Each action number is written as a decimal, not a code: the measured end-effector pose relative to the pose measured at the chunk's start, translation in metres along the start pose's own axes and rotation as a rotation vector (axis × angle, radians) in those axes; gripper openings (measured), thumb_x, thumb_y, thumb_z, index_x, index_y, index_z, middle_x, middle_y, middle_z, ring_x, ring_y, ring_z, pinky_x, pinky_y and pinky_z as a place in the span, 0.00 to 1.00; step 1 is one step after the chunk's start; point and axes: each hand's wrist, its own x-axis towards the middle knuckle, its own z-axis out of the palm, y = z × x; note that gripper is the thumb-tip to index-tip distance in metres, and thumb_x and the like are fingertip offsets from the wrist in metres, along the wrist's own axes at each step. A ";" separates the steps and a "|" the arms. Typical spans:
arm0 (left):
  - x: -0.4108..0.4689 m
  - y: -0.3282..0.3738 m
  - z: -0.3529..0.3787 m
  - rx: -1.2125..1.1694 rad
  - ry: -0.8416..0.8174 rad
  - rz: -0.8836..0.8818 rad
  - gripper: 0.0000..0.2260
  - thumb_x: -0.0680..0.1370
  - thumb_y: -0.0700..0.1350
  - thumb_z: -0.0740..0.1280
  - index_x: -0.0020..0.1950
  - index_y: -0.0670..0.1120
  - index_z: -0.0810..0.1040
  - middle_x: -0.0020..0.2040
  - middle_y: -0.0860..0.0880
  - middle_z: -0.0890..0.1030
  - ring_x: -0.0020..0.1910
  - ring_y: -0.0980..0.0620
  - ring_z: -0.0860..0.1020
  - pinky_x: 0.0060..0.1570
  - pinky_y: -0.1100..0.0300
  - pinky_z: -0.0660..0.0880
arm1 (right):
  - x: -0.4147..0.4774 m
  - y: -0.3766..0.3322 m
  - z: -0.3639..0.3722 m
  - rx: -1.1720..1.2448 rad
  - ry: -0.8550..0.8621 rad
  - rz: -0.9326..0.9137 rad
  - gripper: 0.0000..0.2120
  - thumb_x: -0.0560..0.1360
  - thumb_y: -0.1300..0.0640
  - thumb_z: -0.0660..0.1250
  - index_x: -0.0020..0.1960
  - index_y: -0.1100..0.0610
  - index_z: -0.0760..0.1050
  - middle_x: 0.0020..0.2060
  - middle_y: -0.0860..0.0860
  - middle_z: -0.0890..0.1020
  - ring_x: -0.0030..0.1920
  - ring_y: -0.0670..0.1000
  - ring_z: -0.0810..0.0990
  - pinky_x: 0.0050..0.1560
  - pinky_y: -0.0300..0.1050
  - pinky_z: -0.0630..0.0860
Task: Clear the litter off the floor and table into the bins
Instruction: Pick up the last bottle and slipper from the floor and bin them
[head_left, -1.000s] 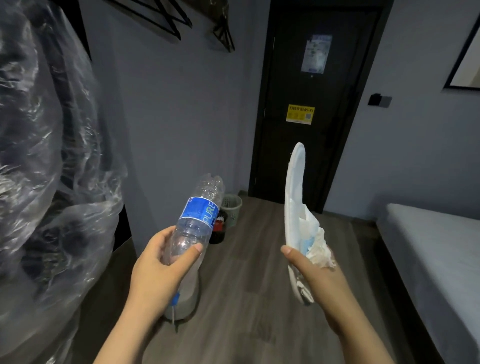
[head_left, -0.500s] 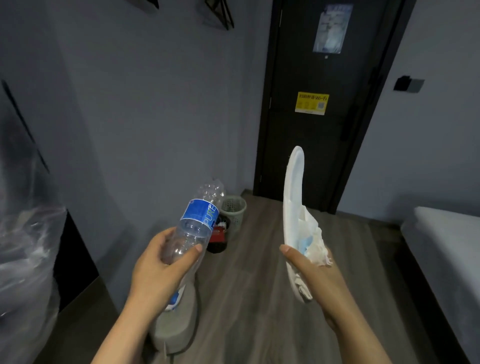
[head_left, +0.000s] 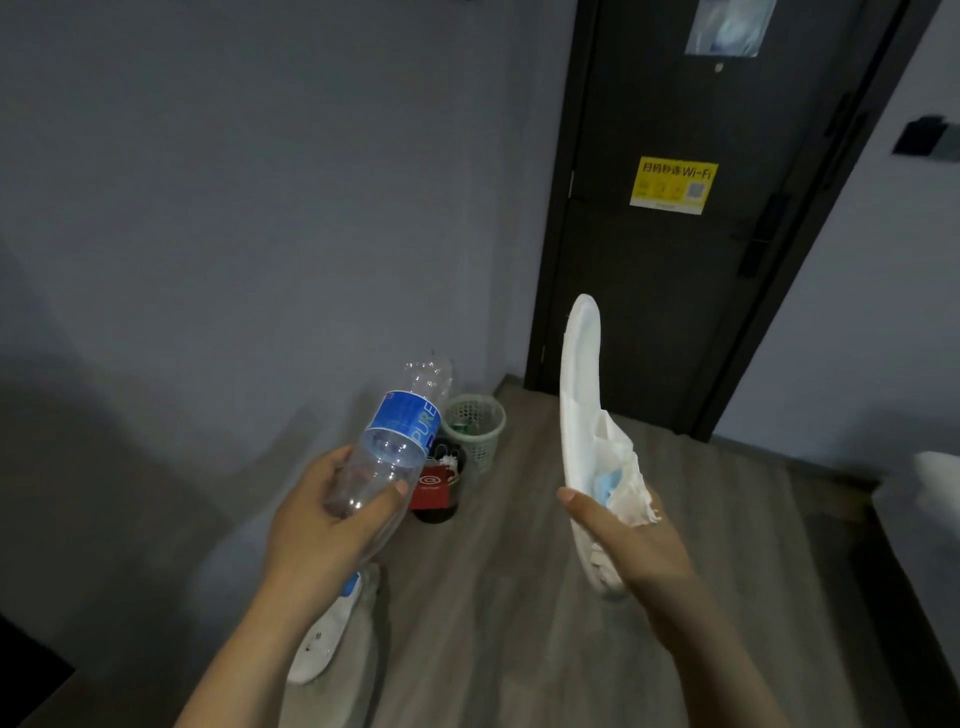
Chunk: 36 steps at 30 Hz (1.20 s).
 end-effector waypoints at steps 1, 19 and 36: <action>0.015 -0.003 0.004 0.004 -0.005 -0.006 0.17 0.62 0.59 0.76 0.46 0.65 0.74 0.41 0.67 0.81 0.38 0.61 0.80 0.34 0.59 0.73 | 0.015 0.001 0.004 0.004 -0.003 0.010 0.35 0.62 0.45 0.78 0.66 0.47 0.69 0.49 0.41 0.80 0.46 0.44 0.81 0.37 0.37 0.76; 0.286 -0.055 0.066 0.026 -0.082 -0.101 0.15 0.69 0.48 0.76 0.50 0.62 0.75 0.44 0.64 0.82 0.40 0.65 0.80 0.36 0.65 0.74 | 0.262 -0.002 0.106 -0.187 -0.045 0.111 0.15 0.65 0.47 0.77 0.48 0.43 0.75 0.36 0.42 0.83 0.34 0.38 0.81 0.27 0.28 0.71; 0.487 -0.080 0.229 0.200 -0.062 -0.271 0.14 0.69 0.62 0.70 0.50 0.62 0.71 0.46 0.58 0.79 0.40 0.59 0.80 0.34 0.65 0.73 | 0.553 -0.007 0.101 -0.149 -0.244 0.159 0.20 0.69 0.50 0.74 0.57 0.41 0.69 0.47 0.42 0.78 0.46 0.45 0.79 0.36 0.34 0.73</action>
